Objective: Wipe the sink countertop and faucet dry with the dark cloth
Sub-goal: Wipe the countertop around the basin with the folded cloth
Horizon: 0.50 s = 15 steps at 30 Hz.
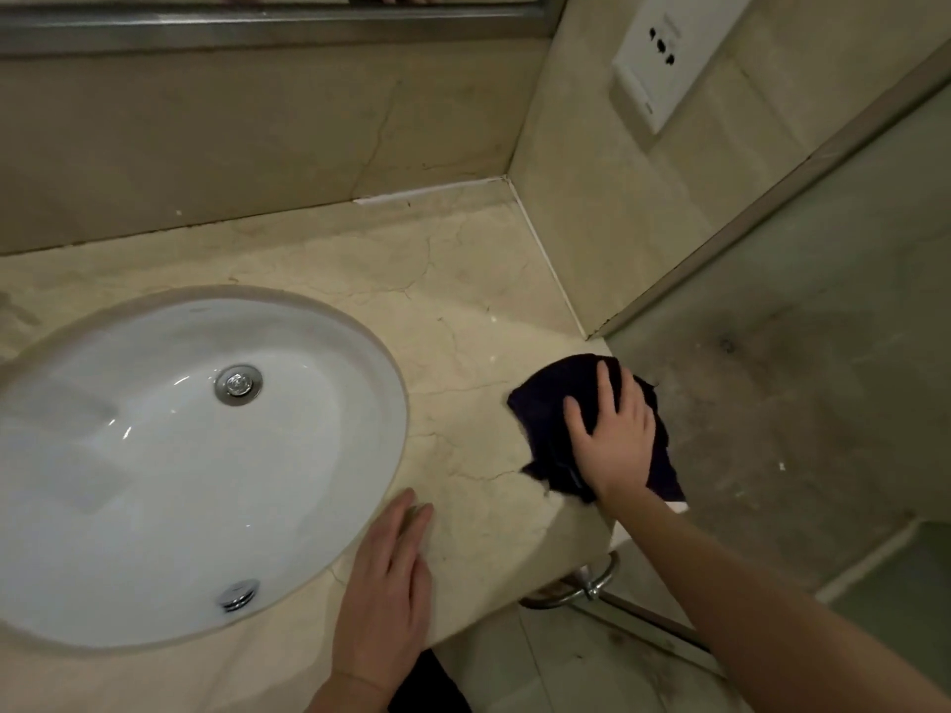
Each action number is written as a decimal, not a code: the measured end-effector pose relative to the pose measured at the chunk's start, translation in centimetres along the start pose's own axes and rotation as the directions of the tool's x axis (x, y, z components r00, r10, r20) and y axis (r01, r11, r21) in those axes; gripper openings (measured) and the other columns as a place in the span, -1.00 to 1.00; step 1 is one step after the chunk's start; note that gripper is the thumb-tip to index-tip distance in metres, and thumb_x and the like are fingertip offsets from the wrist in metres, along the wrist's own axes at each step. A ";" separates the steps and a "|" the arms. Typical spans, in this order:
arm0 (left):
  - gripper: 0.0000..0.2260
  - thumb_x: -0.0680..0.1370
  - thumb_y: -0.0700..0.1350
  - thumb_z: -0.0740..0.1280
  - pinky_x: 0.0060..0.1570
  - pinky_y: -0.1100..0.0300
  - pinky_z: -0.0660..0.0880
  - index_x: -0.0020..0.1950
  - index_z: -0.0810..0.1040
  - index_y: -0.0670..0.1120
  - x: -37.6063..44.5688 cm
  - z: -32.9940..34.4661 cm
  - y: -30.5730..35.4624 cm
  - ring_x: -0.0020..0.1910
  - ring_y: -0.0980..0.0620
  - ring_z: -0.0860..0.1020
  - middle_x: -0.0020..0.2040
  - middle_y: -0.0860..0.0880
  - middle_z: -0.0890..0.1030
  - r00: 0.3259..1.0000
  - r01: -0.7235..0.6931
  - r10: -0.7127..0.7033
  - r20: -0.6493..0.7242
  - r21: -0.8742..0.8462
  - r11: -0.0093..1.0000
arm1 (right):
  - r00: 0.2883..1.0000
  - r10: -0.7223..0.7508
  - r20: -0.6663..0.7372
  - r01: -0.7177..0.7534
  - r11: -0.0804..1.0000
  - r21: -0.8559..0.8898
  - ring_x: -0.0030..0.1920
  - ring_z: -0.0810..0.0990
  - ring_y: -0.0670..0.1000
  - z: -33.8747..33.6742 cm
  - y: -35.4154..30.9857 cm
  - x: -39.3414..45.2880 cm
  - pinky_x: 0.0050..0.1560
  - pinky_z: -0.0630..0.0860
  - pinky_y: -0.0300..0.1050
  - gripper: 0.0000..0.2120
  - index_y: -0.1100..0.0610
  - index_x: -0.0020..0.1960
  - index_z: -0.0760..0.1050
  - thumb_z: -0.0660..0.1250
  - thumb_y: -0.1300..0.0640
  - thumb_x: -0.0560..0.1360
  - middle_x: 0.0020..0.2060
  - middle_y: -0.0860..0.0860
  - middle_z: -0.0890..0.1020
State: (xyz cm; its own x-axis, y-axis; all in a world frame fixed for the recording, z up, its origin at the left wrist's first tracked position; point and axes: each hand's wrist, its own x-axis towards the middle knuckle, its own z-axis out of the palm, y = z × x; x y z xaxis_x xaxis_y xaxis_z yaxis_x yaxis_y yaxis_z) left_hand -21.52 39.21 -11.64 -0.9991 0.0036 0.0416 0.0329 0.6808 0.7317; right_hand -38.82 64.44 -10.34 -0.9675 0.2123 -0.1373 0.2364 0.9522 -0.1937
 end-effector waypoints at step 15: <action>-0.59 0.67 0.01 0.02 0.37 0.30 0.25 0.49 0.36 0.01 2.4 0.2 0.5 0.36 0.09 0.43 0.42 0.05 0.48 0.911 0.371 -0.369 -0.183 -0.027 0.928 | 0.972 -0.209 0.109 0.217 0.974 -0.066 0.59 -0.05 0.26 4.3 -12.0 -10.9 0.53 -0.10 0.33 -0.09 0.02 0.63 0.02 -0.04 -0.54 0.48 0.60 0.24 0.00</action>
State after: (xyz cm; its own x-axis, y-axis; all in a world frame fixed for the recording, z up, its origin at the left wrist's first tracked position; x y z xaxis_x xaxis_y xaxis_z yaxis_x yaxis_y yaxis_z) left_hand -23.87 39.70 -11.35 -0.9179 -0.3820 -0.1075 -0.3389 0.6138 0.7130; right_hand -30.71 49.79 -10.69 -0.9800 -0.0170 -0.1985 0.0141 0.9879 -0.1542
